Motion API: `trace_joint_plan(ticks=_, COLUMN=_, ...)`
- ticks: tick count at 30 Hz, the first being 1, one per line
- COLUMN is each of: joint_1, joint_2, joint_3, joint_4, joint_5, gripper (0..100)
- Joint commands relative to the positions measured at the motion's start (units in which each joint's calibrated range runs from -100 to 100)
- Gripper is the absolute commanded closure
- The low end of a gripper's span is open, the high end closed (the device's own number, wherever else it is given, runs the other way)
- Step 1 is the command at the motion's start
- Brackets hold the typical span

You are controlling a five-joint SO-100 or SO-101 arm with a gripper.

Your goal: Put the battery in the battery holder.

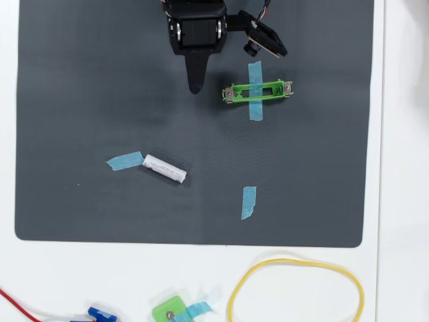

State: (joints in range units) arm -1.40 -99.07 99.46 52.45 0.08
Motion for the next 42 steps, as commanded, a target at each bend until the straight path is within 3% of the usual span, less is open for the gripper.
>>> trace_joint_plan(ticks=1, joint_1=-0.3, joint_2=-0.4, joint_3=0.4, joint_4=-0.4, joint_5=0.1, gripper=100)
trace_joint_plan(ticks=5, joint_1=0.8, joint_2=-0.4, joint_3=-1.7, joint_4=-0.1, joint_5=0.2, gripper=100)
trace_joint_plan(ticks=13, joint_1=1.2, joint_2=1.1, joint_3=-27.4, joint_4=9.8, joint_5=0.2, gripper=100)
trace_joint_plan(ticks=16, joint_1=1.1, joint_2=11.3, joint_3=-34.3, joint_4=9.3, joint_5=-0.2, gripper=100)
trace_joint_plan(ticks=19, joint_1=1.0, joint_2=32.2, joint_3=-51.6, joint_4=9.8, joint_5=-0.3, gripper=100)
trace_joint_plan(ticks=23, joint_1=1.1, joint_2=60.6, joint_3=-72.4, joint_4=19.0, joint_5=-3.8, gripper=100)
trace_joint_plan(ticks=27, joint_1=1.8, joint_2=78.6, joint_3=-74.3, joint_4=12.8, joint_5=-9.9, gripper=100)
trace_joint_plan(ticks=29, joint_1=1.7, joint_2=82.3, joint_3=-74.3, joint_4=7.5, joint_5=-12.7, gripper=90)
trace_joint_plan(ticks=32, joint_1=1.7, joint_2=87.2, joint_3=-74.3, joint_4=0.9, joint_5=-15.7, gripper=90)
trace_joint_plan(ticks=37, joint_1=2.7, joint_2=97.2, joint_3=-74.9, joint_4=-6.4, joint_5=-15.7, gripper=92)
trace_joint_plan(ticks=42, joint_1=4.3, joint_2=99.5, joint_3=-77.4, joint_4=-6.2, joint_5=-14.5, gripper=92)
